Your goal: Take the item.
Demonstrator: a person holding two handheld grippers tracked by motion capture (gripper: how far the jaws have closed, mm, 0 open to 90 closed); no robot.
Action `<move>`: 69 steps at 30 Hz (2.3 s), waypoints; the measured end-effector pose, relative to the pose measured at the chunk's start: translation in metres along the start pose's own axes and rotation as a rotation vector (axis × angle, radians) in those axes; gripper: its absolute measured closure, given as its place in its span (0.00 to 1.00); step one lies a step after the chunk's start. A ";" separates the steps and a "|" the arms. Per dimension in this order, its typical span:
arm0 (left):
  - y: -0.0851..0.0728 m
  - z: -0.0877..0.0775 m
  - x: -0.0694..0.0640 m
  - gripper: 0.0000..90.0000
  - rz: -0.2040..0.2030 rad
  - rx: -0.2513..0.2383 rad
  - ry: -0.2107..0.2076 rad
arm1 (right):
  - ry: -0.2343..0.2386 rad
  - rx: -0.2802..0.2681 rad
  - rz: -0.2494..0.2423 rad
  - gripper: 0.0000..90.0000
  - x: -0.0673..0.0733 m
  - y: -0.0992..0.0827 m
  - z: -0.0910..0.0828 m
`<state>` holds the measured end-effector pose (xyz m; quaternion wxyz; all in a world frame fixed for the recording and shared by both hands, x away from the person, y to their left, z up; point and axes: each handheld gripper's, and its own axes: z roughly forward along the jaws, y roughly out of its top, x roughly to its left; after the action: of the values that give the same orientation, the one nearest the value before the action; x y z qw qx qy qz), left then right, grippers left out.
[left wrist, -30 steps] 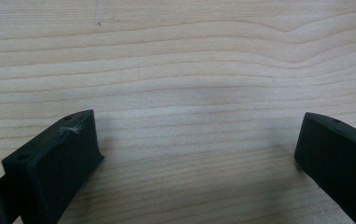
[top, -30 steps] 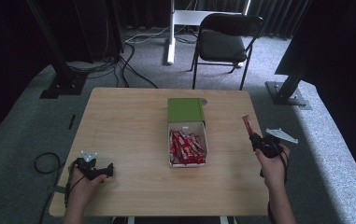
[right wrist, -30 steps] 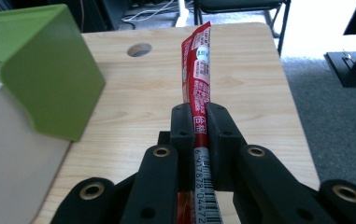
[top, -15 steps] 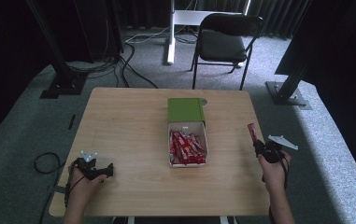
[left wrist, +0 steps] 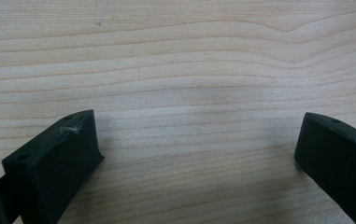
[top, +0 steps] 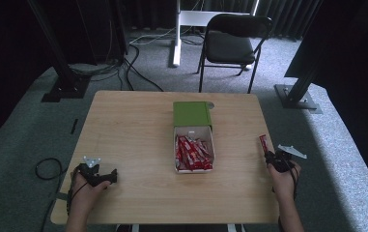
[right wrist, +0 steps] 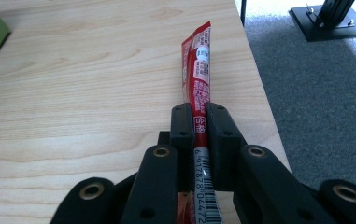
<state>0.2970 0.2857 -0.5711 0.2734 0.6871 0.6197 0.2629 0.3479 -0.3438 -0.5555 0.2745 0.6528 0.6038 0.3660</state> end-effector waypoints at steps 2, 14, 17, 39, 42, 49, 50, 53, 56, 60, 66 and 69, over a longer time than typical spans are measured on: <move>0.000 0.000 0.000 0.01 0.001 0.001 0.000 | -0.001 0.007 0.004 0.91 -0.001 -0.002 0.002; 0.000 0.000 0.000 0.01 0.001 0.000 0.000 | -0.017 0.045 0.001 0.91 -0.001 -0.010 0.008; 0.000 0.000 0.000 0.01 0.001 0.000 0.000 | -0.020 0.052 0.006 0.91 -0.002 -0.011 0.009; 0.000 0.000 0.000 0.01 0.002 0.002 0.000 | 0.025 0.033 -0.033 0.64 -0.010 -0.003 -0.004; 0.000 0.000 0.000 0.01 0.001 0.002 0.000 | 0.038 0.026 -0.056 0.53 -0.008 -0.002 -0.008; 0.000 0.000 0.000 0.01 0.001 0.003 0.000 | 0.080 -0.028 -0.097 0.30 -0.003 0.003 -0.016; 0.000 0.000 0.000 0.01 0.001 0.002 0.000 | 0.083 -0.035 -0.109 0.30 -0.002 0.004 -0.017; 0.000 0.000 0.000 0.01 0.007 0.002 -0.005 | 0.111 -0.047 -0.126 0.26 0.002 0.004 -0.019; 0.000 -0.001 0.001 0.01 0.020 0.002 -0.018 | 0.140 -0.051 -0.125 0.26 0.006 0.004 -0.021; -0.001 -0.001 0.001 0.01 0.017 0.000 -0.017 | 0.180 -0.042 -0.144 0.26 0.014 0.001 -0.021; -0.001 -0.001 0.001 0.01 0.010 -0.002 -0.011 | 0.232 -0.010 -0.211 0.25 0.027 -0.007 -0.017; -0.001 -0.001 0.001 0.01 0.010 -0.001 -0.011 | 0.253 0.006 -0.226 0.24 0.030 -0.012 -0.014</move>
<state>0.2962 0.2869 -0.5711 0.2760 0.6916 0.6145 0.2607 0.3294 -0.3136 -0.5523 0.2339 0.5300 0.7043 0.4103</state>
